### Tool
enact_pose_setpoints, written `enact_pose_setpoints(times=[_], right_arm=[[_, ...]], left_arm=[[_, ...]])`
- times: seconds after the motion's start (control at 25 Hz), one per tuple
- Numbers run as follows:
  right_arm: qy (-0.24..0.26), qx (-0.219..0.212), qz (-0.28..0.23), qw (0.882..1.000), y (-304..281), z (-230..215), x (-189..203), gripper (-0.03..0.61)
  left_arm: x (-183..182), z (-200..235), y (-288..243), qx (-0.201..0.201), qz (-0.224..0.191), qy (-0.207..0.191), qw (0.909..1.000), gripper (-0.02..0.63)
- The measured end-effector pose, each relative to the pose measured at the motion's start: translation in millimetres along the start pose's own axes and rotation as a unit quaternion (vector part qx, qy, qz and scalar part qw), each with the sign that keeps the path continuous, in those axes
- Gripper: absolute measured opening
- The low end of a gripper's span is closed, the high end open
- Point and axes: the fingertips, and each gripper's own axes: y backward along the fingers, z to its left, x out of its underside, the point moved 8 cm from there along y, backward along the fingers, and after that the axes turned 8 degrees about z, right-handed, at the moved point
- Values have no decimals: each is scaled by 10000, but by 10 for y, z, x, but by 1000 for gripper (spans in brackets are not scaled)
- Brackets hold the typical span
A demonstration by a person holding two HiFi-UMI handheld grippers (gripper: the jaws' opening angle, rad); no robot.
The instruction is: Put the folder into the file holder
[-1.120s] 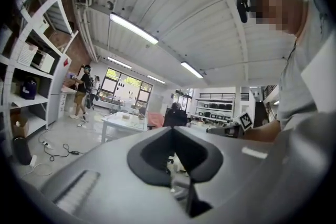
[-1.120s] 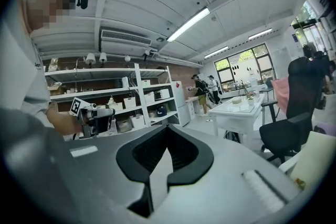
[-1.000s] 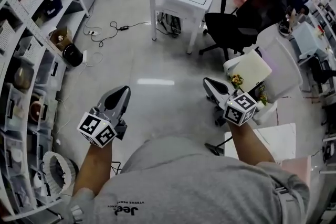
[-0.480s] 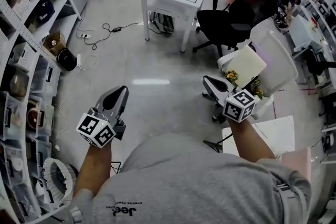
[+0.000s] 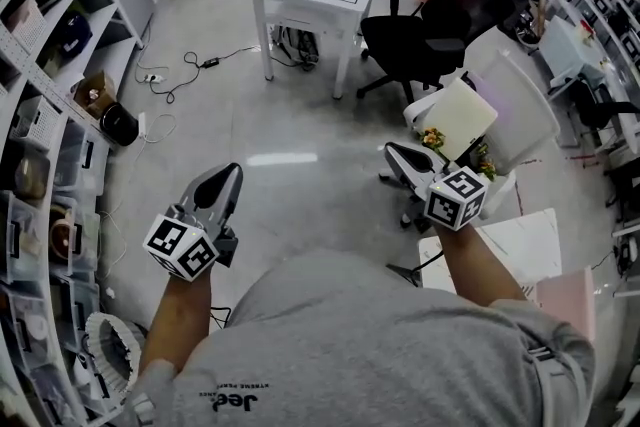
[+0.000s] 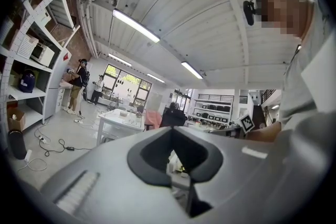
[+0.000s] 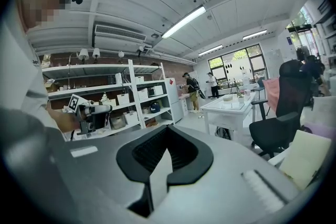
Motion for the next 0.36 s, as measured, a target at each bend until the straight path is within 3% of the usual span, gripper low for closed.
enact_pose_setpoints(times=[0.36], right_arm=[[46,16,-29,10000,67,-31,-34,2]], left_arm=[[-3,-25,-46,50,-39,-19,10000,58]])
